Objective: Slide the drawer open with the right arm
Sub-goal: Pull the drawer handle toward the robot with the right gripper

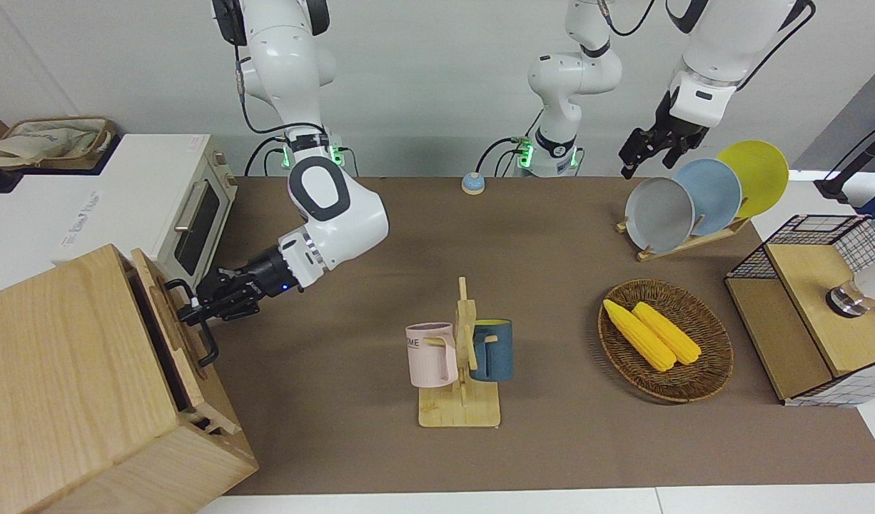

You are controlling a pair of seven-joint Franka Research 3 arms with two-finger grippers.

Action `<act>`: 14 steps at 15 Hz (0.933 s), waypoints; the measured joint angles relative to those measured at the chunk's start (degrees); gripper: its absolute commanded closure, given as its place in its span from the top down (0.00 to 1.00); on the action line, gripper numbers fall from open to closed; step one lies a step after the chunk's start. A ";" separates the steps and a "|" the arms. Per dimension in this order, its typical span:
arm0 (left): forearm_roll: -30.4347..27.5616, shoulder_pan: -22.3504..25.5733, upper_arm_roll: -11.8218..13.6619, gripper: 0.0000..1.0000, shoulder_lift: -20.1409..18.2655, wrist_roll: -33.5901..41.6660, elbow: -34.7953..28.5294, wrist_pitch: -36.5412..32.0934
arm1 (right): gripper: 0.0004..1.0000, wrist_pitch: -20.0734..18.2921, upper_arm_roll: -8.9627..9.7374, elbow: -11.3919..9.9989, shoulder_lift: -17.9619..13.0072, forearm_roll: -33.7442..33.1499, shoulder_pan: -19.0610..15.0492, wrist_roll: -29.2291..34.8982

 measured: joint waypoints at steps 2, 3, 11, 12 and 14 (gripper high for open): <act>0.00 0.00 0.00 0.99 0.00 0.00 0.00 0.00 | 0.00 -2.35 1.65 0.07 -0.11 1.09 0.09 -0.05; 0.00 0.00 0.00 0.99 0.00 0.00 0.00 0.00 | 0.00 -3.83 2.75 0.16 -0.16 1.74 0.15 -0.09; 0.00 0.00 0.00 0.99 0.00 0.00 0.00 0.00 | 0.00 -15.57 12.53 0.79 -0.32 6.14 0.82 -0.23; 0.00 0.00 0.00 0.99 0.00 0.00 0.00 0.00 | 0.00 -16.62 13.50 0.91 -0.32 6.58 0.85 -0.23; 0.00 0.00 0.00 0.99 0.00 0.00 0.00 0.00 | 0.00 -18.43 15.24 1.13 -0.32 7.48 0.93 -0.23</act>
